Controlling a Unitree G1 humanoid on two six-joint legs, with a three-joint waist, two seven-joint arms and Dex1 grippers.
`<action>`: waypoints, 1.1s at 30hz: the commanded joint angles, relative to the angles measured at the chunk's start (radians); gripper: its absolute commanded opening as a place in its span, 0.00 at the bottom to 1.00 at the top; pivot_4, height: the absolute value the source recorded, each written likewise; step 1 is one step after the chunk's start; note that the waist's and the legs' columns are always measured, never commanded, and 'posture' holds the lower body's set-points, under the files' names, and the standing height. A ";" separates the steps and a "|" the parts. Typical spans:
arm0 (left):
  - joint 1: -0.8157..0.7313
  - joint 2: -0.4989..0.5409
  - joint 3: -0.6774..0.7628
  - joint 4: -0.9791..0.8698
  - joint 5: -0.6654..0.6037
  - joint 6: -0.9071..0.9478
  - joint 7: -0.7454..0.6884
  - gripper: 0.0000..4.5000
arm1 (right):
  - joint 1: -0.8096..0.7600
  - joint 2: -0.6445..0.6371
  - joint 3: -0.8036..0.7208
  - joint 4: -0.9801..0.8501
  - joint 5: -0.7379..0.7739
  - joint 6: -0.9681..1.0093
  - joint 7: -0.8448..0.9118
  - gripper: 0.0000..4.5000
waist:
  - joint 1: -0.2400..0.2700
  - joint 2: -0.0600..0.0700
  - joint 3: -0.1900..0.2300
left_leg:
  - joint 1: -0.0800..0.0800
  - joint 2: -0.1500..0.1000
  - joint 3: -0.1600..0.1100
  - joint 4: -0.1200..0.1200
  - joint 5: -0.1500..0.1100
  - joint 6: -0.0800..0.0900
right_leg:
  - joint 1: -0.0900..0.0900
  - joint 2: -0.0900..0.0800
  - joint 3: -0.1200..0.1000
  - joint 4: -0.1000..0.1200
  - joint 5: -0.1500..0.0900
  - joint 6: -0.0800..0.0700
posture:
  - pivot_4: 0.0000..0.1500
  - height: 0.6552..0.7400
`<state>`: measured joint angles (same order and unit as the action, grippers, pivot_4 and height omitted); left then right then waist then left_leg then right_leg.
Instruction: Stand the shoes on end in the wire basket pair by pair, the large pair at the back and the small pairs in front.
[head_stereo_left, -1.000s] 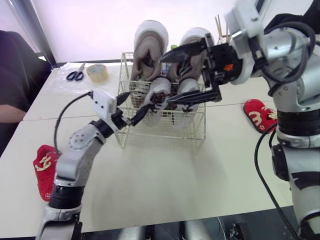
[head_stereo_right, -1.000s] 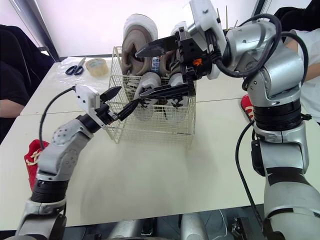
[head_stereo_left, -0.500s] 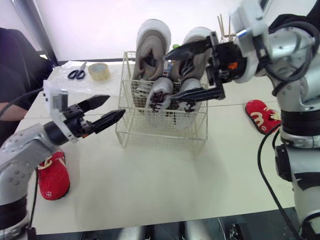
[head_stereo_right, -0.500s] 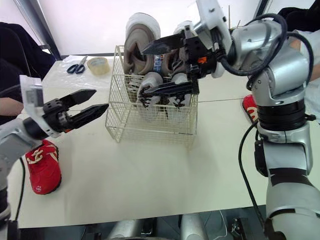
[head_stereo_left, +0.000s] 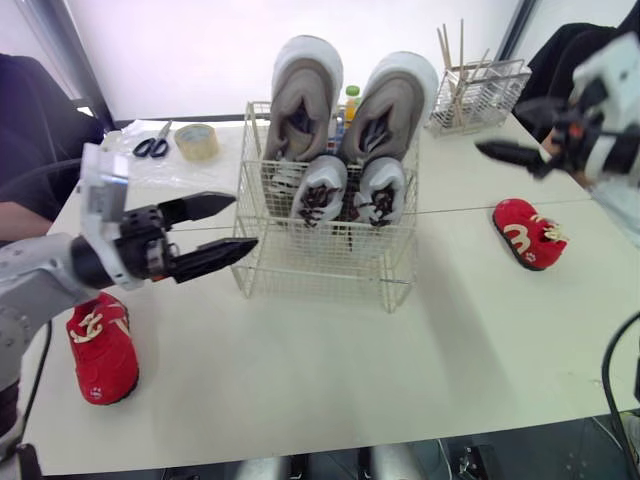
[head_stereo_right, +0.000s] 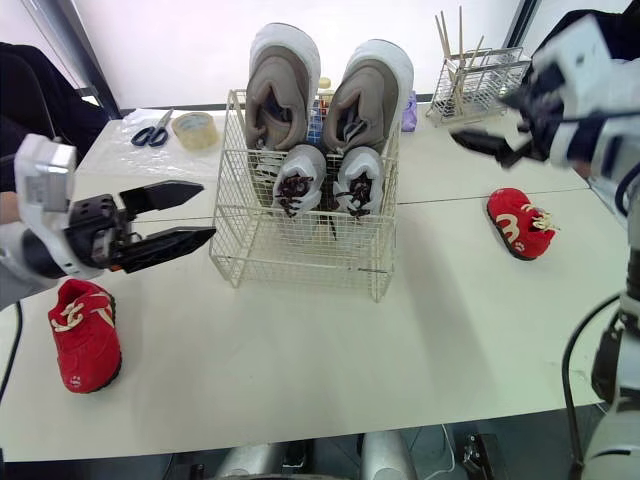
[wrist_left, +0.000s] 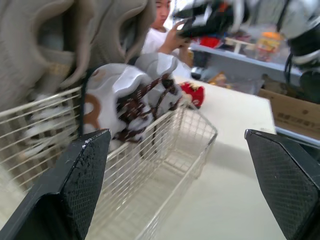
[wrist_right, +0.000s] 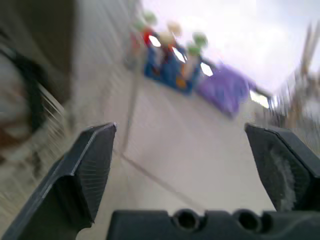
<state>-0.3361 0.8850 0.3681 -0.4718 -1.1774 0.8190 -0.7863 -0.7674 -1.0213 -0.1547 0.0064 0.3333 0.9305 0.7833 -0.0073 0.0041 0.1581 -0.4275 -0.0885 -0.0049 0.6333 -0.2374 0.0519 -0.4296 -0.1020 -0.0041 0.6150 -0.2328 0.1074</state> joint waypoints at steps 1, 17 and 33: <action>-0.035 -0.010 -0.035 0.019 0.018 -0.021 -0.048 0.99 | 0.125 -0.024 -0.078 -0.014 -0.066 0.005 -0.101 1.00 | -0.001 0.000 0.000 | 0.000 0.000 0.000 -0.001 0.000 0.000 | 0.000 0.000 0.000 0.000 0.000 0.000 | 1.00 1.00; -0.072 -0.053 -0.150 -0.013 0.132 -0.045 -0.072 0.99 | 0.099 0.065 -0.046 0.575 -0.159 -0.321 -0.136 1.00 | -0.005 0.002 0.001 | 0.002 0.001 0.001 0.001 0.003 0.001 | 0.003 0.002 0.000 -0.001 0.000 0.000 | 1.00 1.00; -0.099 -0.072 -0.156 -0.022 0.197 -0.056 -0.031 1.00 | 0.013 0.117 0.020 0.793 -0.230 -0.414 -0.164 0.60 | -0.003 0.002 0.002 | 0.002 0.000 0.001 0.002 0.005 -0.002 | 0.003 0.003 0.000 0.000 0.001 0.002 | 1.00 1.00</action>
<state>-0.4087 0.8148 0.2081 -0.4760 -0.9900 0.7907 -0.8202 -0.7306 -0.9042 -0.1266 0.8067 0.1118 0.5248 0.6259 -0.0106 0.0065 0.1598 -0.4257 -0.0880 -0.0041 0.6351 -0.2320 0.0494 -0.4267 -0.0991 -0.0041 0.6148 -0.2316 0.1091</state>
